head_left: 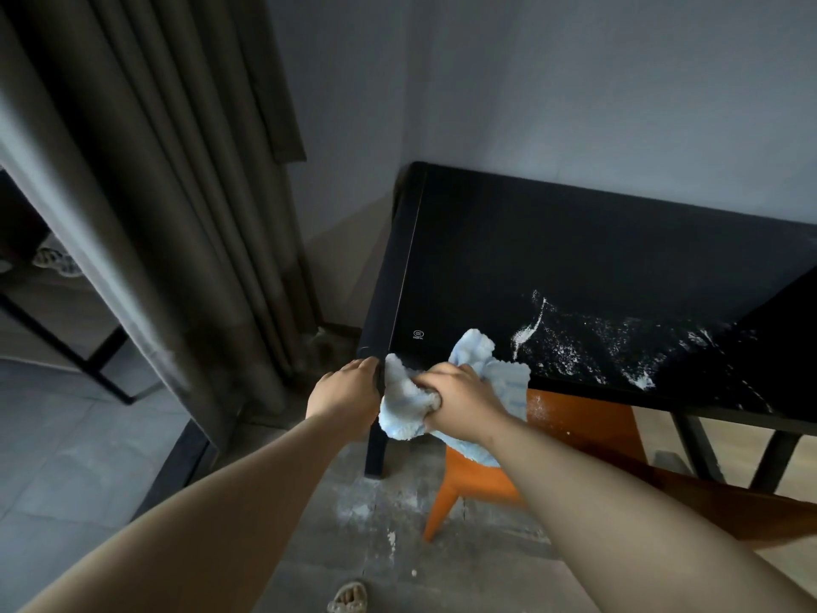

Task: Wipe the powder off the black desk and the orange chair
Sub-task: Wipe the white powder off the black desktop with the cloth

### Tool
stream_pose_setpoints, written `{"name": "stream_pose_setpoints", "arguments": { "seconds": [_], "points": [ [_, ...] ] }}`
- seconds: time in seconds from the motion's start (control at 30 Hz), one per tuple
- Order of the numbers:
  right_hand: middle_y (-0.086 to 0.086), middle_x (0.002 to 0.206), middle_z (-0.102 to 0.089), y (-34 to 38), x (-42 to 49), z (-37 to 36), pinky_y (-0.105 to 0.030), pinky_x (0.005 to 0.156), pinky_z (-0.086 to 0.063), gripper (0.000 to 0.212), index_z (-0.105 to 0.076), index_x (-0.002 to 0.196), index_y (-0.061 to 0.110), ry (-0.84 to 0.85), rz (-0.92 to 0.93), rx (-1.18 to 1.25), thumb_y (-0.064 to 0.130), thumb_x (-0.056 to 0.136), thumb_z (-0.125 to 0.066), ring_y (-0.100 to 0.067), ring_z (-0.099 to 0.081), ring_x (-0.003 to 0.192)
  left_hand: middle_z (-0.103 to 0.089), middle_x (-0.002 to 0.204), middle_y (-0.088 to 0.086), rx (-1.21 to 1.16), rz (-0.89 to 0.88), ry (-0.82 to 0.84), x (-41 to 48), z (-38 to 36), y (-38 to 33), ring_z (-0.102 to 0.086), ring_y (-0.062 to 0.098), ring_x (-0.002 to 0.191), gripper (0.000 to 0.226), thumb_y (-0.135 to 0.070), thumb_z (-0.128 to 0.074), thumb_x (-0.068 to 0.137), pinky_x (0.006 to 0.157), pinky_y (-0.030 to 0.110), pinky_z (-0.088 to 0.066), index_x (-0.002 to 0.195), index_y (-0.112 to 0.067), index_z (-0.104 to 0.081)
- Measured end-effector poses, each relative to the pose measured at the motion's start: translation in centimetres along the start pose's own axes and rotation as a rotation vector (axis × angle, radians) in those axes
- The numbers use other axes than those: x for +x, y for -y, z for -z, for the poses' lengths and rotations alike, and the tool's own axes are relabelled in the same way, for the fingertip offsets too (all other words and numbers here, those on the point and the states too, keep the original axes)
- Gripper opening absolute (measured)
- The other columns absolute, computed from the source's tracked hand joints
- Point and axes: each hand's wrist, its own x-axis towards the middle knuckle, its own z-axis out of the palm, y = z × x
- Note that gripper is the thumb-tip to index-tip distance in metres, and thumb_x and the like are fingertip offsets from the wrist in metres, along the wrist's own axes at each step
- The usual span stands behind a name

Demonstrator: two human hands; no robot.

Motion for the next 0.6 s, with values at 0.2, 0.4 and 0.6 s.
{"name": "stream_pose_setpoints", "arguments": {
  "seconds": [0.2, 0.4, 0.6],
  "points": [
    [0.003, 0.116, -0.055, 0.5, -0.3, 2.5, -0.041, 0.087, -0.047, 0.044, -0.054, 0.12, 0.037, -0.163, -0.077, 0.119, 0.029, 0.077, -0.058, -0.022, -0.05, 0.112, -0.052, 0.135, -0.003, -0.038, -0.013, -0.015, 0.5, 0.8, -0.4, -0.052, 0.025, 0.118, 0.035, -0.019, -0.034, 0.096, 0.087, 0.032, -0.04, 0.128, -0.022, -0.048],
    [0.001, 0.127, -0.045, 1.7, 1.4, 4.5, -0.035, 0.078, -0.043, 0.059, -0.034, 0.136, 0.038, -0.307, -0.198, 0.074, 0.029, 0.082, -0.055, -0.026, -0.046, 0.113, -0.035, 0.151, -0.005, -0.064, -0.014, -0.026, 2.4, 2.6, 0.2, -0.034, 0.019, 0.138, 0.051, -0.014, -0.033, 0.095, 0.108, 0.032, -0.032, 0.145, -0.023, -0.032],
    [-0.001, 0.138, -0.026, 4.2, 4.8, 2.3, -0.038, 0.08, -0.045, 0.059, -0.023, 0.142, 0.033, -0.152, -0.215, -0.263, 0.028, 0.09, -0.05, -0.029, -0.038, 0.118, -0.027, 0.154, -0.009, 0.025, -0.012, -0.009, 3.2, 2.4, 3.9, -0.005, 0.018, 0.147, 0.055, -0.022, -0.04, 0.094, 0.116, 0.036, -0.019, 0.147, -0.025, -0.027]
  ]
}}
